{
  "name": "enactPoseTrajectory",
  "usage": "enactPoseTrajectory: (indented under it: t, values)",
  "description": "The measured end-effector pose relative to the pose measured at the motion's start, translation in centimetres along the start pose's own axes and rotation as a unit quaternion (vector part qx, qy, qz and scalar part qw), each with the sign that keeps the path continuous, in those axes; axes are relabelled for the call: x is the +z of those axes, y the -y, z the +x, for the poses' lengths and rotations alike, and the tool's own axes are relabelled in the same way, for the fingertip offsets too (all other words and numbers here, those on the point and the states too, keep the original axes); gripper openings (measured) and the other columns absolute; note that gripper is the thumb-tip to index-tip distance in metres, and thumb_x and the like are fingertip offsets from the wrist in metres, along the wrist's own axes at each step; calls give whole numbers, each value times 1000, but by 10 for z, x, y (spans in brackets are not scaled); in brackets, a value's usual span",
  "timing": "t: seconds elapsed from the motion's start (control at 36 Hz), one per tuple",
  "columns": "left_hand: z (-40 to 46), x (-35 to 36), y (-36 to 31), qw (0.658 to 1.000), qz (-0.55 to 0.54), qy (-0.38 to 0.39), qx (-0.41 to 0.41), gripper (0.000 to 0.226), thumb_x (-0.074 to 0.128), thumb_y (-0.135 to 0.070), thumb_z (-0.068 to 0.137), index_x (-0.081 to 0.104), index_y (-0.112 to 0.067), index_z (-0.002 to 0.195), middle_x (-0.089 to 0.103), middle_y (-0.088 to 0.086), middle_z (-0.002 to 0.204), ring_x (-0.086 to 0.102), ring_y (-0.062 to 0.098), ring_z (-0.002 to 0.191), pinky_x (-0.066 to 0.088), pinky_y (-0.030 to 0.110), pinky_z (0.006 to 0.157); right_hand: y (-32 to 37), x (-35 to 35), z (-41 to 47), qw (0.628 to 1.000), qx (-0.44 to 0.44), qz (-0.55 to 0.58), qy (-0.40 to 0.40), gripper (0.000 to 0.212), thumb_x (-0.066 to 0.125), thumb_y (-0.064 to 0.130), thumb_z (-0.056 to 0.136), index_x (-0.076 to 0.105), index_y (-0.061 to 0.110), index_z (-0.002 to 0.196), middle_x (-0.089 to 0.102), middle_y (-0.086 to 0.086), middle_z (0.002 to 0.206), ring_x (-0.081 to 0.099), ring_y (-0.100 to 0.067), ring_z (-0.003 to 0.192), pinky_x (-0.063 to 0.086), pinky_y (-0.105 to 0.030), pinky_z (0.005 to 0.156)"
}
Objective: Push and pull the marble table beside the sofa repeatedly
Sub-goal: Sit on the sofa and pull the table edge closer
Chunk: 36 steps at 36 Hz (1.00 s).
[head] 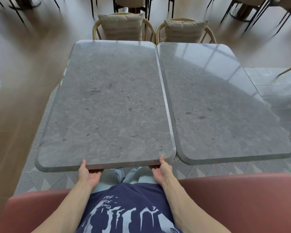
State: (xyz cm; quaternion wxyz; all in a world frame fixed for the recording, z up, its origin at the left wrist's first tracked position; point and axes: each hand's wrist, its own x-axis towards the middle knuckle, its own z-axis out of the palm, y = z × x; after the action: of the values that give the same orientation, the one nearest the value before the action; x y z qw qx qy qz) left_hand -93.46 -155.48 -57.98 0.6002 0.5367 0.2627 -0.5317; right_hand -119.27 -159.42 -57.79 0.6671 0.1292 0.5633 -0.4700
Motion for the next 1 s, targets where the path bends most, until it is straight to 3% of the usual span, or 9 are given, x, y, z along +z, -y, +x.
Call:
enactPoseTrajectory:
  t: [0.42,0.56,0.67,0.72,0.78,0.83,0.89,0.94,1.0]
  values:
    - [-9,-1,-4,1000,-2,-17,-22,53,46,-41,101,44,-10,145,49,14,146,47,31,133,35,46,113,0,4,-5,999,24,-21,-13,45,47,17,103,39,-2,143,49,-26,144,48,-41,131,44,-52,97]
    - [-10,5,-4,999,13,-40,-27,53,44,-40,102,43,-9,145,48,16,145,46,32,134,36,48,112,9,0,-6,992,49,-116,-11,44,45,24,104,43,-2,140,52,-26,138,52,-40,126,45,-50,102]
    - [-13,22,-9,977,115,-178,3,45,46,-24,100,44,-6,141,50,16,144,52,35,128,45,53,104,45,-13,-11,945,114,-307,9,40,41,26,106,48,-10,121,66,-31,103,68,-42,94,62,-43,77]
    - [-10,28,-16,930,185,-311,57,48,46,-12,91,44,0,137,47,18,145,54,36,125,47,51,102,62,-9,-12,920,140,-365,19,43,40,27,105,55,-14,107,72,-27,85,73,-37,74,63,-36,62]
    - [-14,36,-22,886,240,-379,116,48,44,-13,87,46,2,133,47,22,143,54,39,124,47,47,102,70,5,-13,916,128,-380,19,40,43,24,104,61,-9,90,73,-24,70,74,-34,63,62,-34,56]
    - [-15,42,-27,870,274,-365,188,40,44,-12,85,59,3,118,58,26,129,61,42,112,52,48,93,70,27,-13,920,104,-375,39,39,44,21,103,61,-4,79,71,-21,65,74,-33,61,61,-33,55]
    - [-18,53,-34,892,255,-294,229,25,46,-12,81,66,-1,89,69,24,97,67,39,83,59,41,67,63,55,-14,918,74,-381,85,37,44,21,103,63,-2,81,73,-19,69,74,-31,66,61,-33,59]
    - [-22,67,-41,926,215,-211,230,15,47,-8,83,54,-9,70,58,14,69,58,26,53,47,24,40,52,85,-15,911,39,-393,123,32,45,21,102,64,-2,90,75,-17,74,74,-30,70,61,-32,64]
    - [-27,80,-49,946,192,-135,221,20,47,-4,88,50,-12,71,49,7,65,52,16,46,41,19,34,39,115,-17,905,12,-397,154,28,47,20,101,64,-1,95,76,-16,76,74,-28,71,61,-31,65]
